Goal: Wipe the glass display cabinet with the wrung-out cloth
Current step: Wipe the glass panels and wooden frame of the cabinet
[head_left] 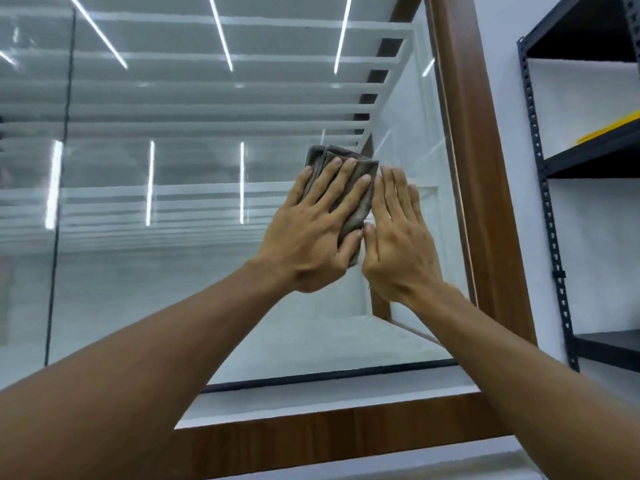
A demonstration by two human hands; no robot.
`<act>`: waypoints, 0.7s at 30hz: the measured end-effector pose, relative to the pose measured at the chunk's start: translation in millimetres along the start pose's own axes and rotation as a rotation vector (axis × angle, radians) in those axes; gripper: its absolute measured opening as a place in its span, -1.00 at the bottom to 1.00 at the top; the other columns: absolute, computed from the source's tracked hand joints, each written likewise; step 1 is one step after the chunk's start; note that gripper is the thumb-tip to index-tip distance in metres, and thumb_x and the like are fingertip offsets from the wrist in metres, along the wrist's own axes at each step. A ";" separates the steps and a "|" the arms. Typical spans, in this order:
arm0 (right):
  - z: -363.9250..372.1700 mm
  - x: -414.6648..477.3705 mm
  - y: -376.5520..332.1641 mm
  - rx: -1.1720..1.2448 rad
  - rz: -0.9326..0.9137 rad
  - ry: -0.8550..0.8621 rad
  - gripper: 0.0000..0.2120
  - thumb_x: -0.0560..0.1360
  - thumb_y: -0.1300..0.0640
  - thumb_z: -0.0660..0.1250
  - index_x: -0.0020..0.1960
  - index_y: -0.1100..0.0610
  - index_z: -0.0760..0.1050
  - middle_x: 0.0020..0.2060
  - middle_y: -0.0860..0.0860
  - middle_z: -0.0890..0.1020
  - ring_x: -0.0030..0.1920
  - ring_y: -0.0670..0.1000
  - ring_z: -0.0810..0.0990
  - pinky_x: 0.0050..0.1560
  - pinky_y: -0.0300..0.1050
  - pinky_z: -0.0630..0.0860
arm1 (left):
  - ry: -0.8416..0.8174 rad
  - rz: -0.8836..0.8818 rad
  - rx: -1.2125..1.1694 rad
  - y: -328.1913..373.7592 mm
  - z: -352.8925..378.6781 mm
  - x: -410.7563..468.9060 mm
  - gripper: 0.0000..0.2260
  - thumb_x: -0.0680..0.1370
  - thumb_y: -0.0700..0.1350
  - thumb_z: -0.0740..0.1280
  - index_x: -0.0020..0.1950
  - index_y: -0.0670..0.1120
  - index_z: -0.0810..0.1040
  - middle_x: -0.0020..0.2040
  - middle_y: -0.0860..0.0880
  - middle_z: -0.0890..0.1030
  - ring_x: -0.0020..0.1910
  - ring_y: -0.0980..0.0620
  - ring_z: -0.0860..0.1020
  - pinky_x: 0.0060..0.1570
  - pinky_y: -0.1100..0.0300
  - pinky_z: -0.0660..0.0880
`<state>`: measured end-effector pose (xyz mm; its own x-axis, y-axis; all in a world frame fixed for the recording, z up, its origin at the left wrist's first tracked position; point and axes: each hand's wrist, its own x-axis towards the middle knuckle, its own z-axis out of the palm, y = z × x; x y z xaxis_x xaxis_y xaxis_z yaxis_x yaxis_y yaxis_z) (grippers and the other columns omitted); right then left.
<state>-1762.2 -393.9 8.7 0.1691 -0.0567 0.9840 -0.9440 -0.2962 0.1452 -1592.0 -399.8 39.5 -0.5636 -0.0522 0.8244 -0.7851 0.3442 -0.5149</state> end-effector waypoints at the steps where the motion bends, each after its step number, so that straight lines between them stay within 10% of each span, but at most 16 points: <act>1: 4.5 4.7 -9.0 -0.012 -0.006 0.012 -0.35 0.62 0.05 -0.07 0.63 0.33 -0.01 0.65 0.24 0.01 0.67 0.14 -0.11 0.66 0.10 -0.16 | -0.003 -0.010 0.005 -9.2 -3.2 -4.4 -0.36 0.67 0.18 -0.05 0.71 -0.03 -0.06 0.71 -0.09 -0.10 0.69 -0.02 -0.18 0.65 -0.10 -0.20; 9: 30.8 34.7 -80.2 -0.113 -0.049 -0.068 -0.33 0.63 -0.09 -0.11 0.69 0.09 -0.08 0.67 0.10 -0.13 0.66 0.11 -0.23 0.50 0.54 -0.24 | 0.044 -0.131 0.053 -85.5 -21.7 -55.5 -0.36 0.67 0.18 -0.01 0.71 -0.03 -0.02 0.71 -0.08 -0.08 0.69 -0.01 -0.16 0.65 -0.08 -0.18; 21: 73.9 58.8 -189.2 -0.141 -0.160 -0.098 -0.32 0.65 -0.09 -0.10 0.67 0.19 -0.12 0.65 0.19 -0.16 0.66 0.16 -0.22 0.52 0.52 -0.23 | 0.158 -0.517 0.000 -212.1 -53.5 -174.4 -0.35 0.65 0.20 -0.04 0.71 0.01 -0.05 0.72 0.00 -0.09 0.68 0.08 -0.18 0.65 -0.06 -0.18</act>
<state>-1552.7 -411.6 31.5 0.3402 -0.1140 0.9334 -0.9319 -0.1734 0.3185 -1313.4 -413.5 17.5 -0.0580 -0.0729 0.9957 -0.9497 0.3115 -0.0325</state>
